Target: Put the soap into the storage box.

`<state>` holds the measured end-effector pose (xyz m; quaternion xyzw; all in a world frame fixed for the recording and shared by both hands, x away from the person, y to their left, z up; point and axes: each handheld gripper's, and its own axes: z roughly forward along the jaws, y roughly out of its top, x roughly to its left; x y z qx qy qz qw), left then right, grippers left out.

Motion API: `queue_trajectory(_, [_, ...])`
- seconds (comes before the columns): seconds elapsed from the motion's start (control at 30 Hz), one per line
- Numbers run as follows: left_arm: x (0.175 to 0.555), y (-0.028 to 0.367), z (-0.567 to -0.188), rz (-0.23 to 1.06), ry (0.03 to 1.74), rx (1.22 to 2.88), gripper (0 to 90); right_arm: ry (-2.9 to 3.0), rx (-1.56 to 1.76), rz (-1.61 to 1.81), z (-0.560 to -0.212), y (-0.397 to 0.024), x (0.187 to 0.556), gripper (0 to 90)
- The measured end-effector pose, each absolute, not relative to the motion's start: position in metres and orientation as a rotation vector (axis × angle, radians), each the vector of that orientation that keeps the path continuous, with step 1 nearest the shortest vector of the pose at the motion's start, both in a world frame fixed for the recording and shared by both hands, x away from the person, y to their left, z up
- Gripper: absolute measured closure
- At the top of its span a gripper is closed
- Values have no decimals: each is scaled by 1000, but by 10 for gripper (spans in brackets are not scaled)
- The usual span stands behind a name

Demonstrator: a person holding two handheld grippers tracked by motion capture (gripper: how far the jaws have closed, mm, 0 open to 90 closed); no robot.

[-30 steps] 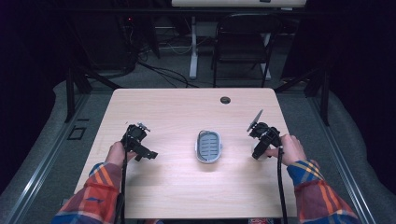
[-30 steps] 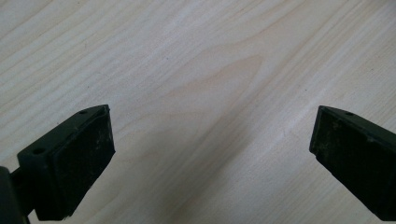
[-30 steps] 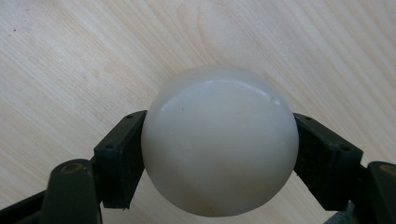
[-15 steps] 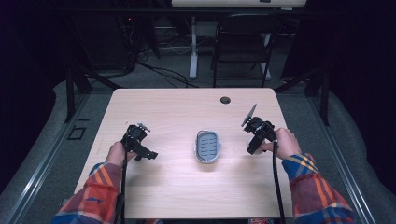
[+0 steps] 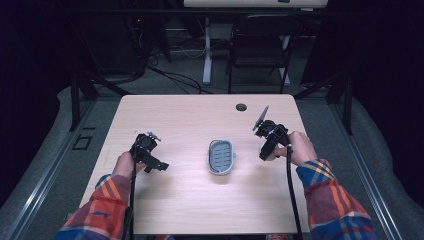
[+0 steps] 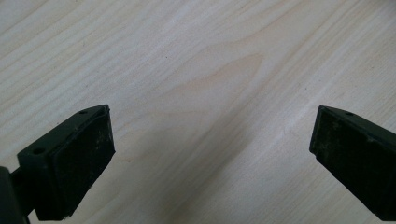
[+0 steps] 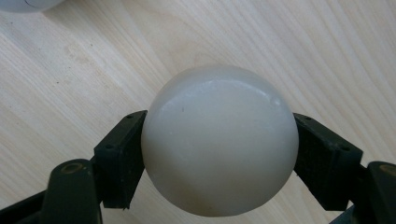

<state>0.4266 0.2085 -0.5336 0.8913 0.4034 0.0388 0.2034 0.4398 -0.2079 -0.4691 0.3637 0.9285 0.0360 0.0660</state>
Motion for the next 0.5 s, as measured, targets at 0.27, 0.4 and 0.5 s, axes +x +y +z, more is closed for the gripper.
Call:
queue_trajectory(0.27, [427, 210, -534, 102, 1125, 2477, 0, 2805, 1087, 124, -464, -200, 443, 244])
queue_trajectory(0.4, [427, 208, -534, 103, 1114, 2487, 0, 2808, 1073, 125, -460, -195, 444, 244])
queue_trajectory(0.5, [428, 208, -534, 103, 1116, 2486, 0, 2809, 1059, 115, -458, -192, 444, 244])
